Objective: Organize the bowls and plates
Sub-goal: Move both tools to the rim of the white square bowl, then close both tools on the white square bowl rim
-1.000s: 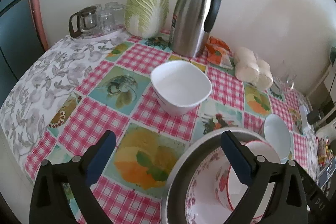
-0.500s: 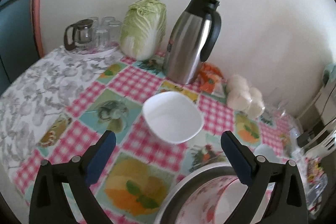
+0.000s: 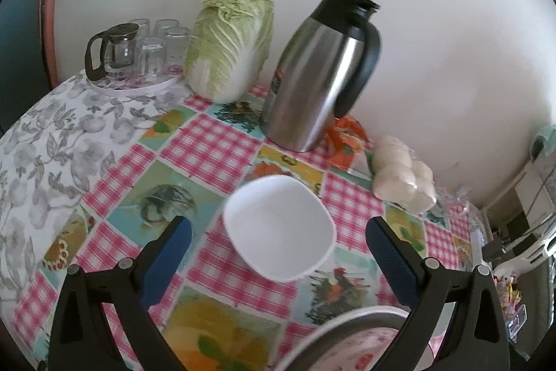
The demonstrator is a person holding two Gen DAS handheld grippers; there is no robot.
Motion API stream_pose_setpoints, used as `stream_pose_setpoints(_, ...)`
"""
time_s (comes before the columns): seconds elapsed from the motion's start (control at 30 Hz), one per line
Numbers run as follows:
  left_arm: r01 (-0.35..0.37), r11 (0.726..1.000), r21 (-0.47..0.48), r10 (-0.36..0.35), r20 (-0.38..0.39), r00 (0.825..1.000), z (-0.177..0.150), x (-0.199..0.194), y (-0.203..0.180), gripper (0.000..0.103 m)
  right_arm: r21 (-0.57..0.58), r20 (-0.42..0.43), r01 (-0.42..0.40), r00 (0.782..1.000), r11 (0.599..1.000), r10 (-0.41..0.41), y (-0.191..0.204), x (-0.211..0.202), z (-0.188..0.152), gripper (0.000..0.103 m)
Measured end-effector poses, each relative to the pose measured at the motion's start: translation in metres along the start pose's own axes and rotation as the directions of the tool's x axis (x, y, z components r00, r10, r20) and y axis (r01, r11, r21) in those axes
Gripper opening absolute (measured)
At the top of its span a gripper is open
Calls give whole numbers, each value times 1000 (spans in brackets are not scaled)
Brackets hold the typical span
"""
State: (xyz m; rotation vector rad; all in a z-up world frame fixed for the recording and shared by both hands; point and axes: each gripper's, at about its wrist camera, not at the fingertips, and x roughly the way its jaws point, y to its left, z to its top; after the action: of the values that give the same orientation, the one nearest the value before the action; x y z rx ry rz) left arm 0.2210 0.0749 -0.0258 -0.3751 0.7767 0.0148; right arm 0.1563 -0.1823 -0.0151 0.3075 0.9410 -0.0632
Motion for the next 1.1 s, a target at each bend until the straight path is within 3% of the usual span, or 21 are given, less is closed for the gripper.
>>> stream_pose_setpoints(0.17, 49, 999, -24, -50, -63, 997, 7, 17, 12, 100, -73, -48, -28, 999, 997, 24, 40, 9, 13, 103)
stream_pose_setpoints(0.53, 98, 977, -188, -128, -156, 979, 16, 48, 61, 97, -62, -159, -46, 987, 997, 35, 89, 50, 23, 101)
stream_pose_setpoints(0.6, 84, 979, -187, -120, -190, 975, 14, 57, 64, 76, -68, -184, -34, 983, 997, 21, 98, 64, 23, 95)
stream_pose_setpoints(0.67, 71, 980, -188, -111, -213, 971, 12, 64, 67, 65, -74, -201, -29, 980, 997, 13, 104, 76, 22, 89)
stream_pose_setpoints(0.73, 74, 979, -193, -117, -225, 967, 11, 71, 69, 65, -71, -218, -19, 976, 997, 3, 109, 89, 19, 80)
stream_pose_setpoints(0.87, 94, 974, -208, -141, -228, 963, 11, 79, 70, 64, -62, -238, 16, 971, 998, -30, 113, 109, 18, 74)
stream_pose_setpoints(0.93, 91, 976, -196, -136, -232, 963, 10, 83, 67, 61, -43, -258, 19, 966, 999, -30, 114, 120, 18, 63)
stream_pose_setpoints(1.1, 84, 978, -192, -133, -258, 957, 8, 98, 64, 47, -34, -286, 36, 957, 999, -45, 119, 136, 18, 51)
